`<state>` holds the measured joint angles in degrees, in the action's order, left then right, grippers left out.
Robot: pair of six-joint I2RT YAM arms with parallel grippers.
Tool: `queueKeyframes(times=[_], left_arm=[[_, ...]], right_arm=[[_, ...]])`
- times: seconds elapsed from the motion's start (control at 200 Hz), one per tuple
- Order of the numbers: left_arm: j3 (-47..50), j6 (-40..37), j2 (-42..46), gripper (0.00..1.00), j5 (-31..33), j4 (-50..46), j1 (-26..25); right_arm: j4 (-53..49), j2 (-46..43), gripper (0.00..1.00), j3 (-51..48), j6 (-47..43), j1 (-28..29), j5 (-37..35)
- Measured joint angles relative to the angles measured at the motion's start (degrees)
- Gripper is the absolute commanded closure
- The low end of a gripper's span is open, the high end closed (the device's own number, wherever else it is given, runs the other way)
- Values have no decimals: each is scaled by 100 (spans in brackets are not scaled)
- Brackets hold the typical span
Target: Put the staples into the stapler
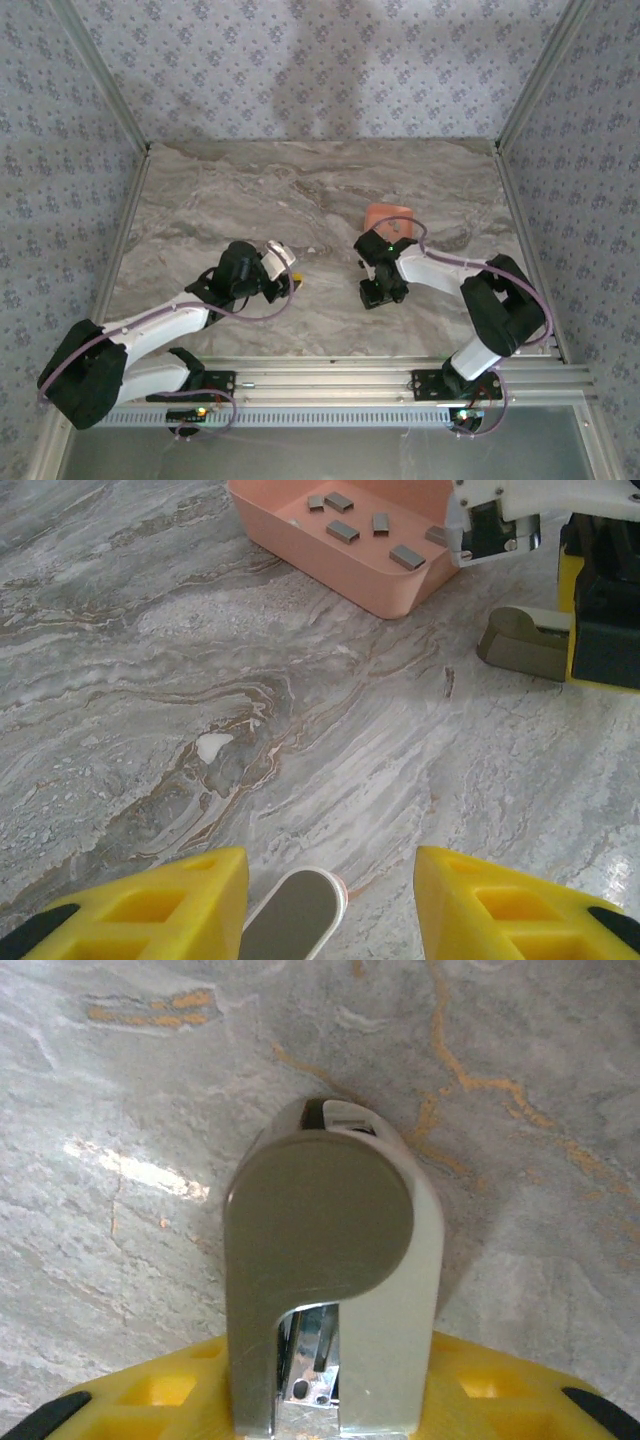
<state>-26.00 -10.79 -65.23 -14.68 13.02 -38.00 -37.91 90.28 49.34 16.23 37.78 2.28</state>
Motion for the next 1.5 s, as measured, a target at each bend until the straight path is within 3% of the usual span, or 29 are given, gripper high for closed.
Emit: queueKeyframes(times=[0.33,0.72,1.104,1.499], left_arm=[[-7,754,122,48,238,9,0],[-623,2197,142,43,479,-848,0],[-1073,3285,-90,40,-273,-1263,0],[-1123,4297,-138,38,-1003,-876,0]], right_arm=[[636,-584,67,-328,-127,85,7],[1781,-1513,71,-664,-1034,289,92],[3086,-2085,75,-1228,-2758,367,763],[3783,-2087,79,-1381,-4197,507,1121]])
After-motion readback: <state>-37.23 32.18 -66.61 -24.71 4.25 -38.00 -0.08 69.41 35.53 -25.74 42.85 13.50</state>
